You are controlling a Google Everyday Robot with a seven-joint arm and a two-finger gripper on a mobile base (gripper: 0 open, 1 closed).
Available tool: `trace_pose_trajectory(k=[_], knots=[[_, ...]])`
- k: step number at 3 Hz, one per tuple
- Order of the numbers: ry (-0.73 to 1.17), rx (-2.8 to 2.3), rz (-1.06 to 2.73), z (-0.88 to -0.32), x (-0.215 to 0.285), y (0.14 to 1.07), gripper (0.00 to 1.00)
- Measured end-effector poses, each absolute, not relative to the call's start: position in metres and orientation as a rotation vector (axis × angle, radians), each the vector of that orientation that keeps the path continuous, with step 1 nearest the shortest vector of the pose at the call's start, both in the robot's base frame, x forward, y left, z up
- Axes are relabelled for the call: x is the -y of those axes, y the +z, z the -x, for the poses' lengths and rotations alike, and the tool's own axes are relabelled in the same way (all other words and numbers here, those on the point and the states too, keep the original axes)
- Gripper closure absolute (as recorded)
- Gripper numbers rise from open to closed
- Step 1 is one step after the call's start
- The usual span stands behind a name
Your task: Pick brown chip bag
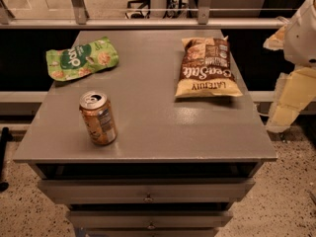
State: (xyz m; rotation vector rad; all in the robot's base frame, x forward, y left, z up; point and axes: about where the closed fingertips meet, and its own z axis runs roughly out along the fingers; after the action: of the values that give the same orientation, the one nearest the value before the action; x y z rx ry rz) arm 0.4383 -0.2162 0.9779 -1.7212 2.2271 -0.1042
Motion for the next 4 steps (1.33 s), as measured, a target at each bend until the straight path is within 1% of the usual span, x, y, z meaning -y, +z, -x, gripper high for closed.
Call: trace_pose_trajectory(k=[1, 2, 3, 4], knots=[[-0.103, -2.22, 1.717, -0.44, 0.218, 0.977, 0.0], [-0.078, -2.177, 1.687, -0.458, 0.233, 0.97, 0.0], [0.064, -2.07, 1.57, -0.518, 0.252, 0.935, 0.0], [0.227, -1.984, 1.485, -0.567, 0.245, 0.901, 0.0]])
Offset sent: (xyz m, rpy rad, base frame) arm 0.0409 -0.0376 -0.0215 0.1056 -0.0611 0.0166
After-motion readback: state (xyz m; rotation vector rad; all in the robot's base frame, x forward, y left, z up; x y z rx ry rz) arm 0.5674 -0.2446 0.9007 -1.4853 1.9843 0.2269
